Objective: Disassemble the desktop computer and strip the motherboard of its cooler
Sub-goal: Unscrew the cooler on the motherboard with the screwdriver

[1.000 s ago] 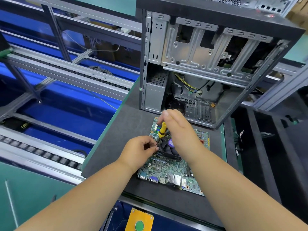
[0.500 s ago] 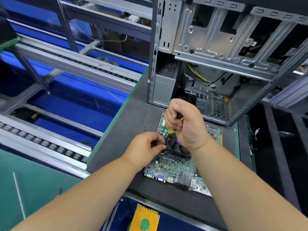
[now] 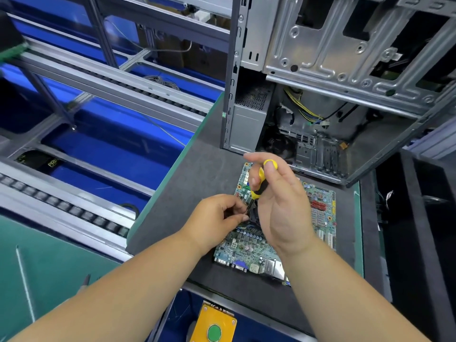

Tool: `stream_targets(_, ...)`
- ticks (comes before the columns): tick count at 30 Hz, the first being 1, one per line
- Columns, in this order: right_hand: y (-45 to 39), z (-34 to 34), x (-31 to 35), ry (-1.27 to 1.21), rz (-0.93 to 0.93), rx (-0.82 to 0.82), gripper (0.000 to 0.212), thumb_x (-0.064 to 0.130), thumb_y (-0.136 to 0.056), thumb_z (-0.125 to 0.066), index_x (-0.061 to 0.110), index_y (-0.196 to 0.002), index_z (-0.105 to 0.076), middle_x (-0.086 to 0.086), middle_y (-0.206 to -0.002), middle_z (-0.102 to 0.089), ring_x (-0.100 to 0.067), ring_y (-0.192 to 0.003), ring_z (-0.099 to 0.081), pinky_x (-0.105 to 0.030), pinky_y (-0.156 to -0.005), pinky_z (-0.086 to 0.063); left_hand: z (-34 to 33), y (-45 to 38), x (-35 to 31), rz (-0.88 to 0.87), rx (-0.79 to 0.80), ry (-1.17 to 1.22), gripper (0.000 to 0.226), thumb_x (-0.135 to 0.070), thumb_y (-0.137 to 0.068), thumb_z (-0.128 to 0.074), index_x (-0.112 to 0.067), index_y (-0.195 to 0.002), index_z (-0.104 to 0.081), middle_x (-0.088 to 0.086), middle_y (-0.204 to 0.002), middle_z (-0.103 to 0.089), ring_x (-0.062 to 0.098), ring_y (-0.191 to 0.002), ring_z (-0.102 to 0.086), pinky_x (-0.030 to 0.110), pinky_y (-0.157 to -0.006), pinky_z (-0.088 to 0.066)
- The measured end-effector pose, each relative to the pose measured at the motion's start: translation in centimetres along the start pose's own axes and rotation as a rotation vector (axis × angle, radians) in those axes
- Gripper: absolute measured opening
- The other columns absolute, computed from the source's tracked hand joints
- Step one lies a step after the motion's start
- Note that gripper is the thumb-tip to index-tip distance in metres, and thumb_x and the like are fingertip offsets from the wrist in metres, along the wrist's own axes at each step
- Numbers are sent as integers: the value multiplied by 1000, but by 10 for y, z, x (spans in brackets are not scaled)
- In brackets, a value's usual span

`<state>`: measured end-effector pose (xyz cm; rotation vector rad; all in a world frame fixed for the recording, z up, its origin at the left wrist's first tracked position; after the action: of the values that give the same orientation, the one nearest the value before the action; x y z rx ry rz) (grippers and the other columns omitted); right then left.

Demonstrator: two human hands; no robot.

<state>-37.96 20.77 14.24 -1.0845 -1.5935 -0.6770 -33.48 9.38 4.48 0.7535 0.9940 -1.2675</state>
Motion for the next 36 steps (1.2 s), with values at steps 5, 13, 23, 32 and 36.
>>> stream_targets(5,-5,0,3,9,-5,-10,13,25,-95,-46,15,-88,-45,-3,-72,-47,-15,-67,-39,-28,-67,-32,-1,0,2,13,-4,-11,31,-16,-79,-78,-40,-73,-60,-11,-75,-64,1,-72,-59,16,-71,-48)
stream_targets(13,-7,5,6,-30,7,-90,29,24,-102,-39,5,-93,-59,-8,-80,-51,-20,-77,-48,-29,-75,-39,-1,-2,2,42,-3,16,34,-13,-79,-78,-42,-71,-61,-13,-71,-64,-2,-66,-58,13,-67,-47)
stream_targets(23,-1,-8,-5,-22,3,131,20,26,-96,-44,11,-84,-47,2,-62,-38,-15,-59,-29,-33,-54,-18,-3,1,-1,53,-10,47,28,-8,-79,-76,-31,-72,-61,-14,-67,-59,-4,-60,-50,11,-64,-40)
stream_targets(32,-26,2,8,-99,-68,216,27,18,-86,-33,10,-61,-38,2,-43,-22,-12,-44,-15,-27,-46,-14,25,-1,-41,-42,95,286,31,-13,-81,-74,-24,-109,-67,-3,-108,-72,13,-105,-66,25,-95,-50)
stream_targets(36,-29,4,10,71,-36,292,31,20,-82,-33,13,-52,-38,0,-47,-33,-20,-50,-27,-30,-52,-25,29,-6,-57,-4,180,341,30,2,-86,-66,-23,-102,-68,-19,-90,-73,-6,-88,-65,10,-81,-47)
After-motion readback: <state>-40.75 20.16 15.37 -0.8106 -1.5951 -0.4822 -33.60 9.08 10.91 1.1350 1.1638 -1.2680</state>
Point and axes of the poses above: each hand's wrist, its own y-axis away from the middle knuckle, its own z-axis out of the back of the hand, x = y × z, the point moved 2 cm from there along -y, towards the middle knuckle
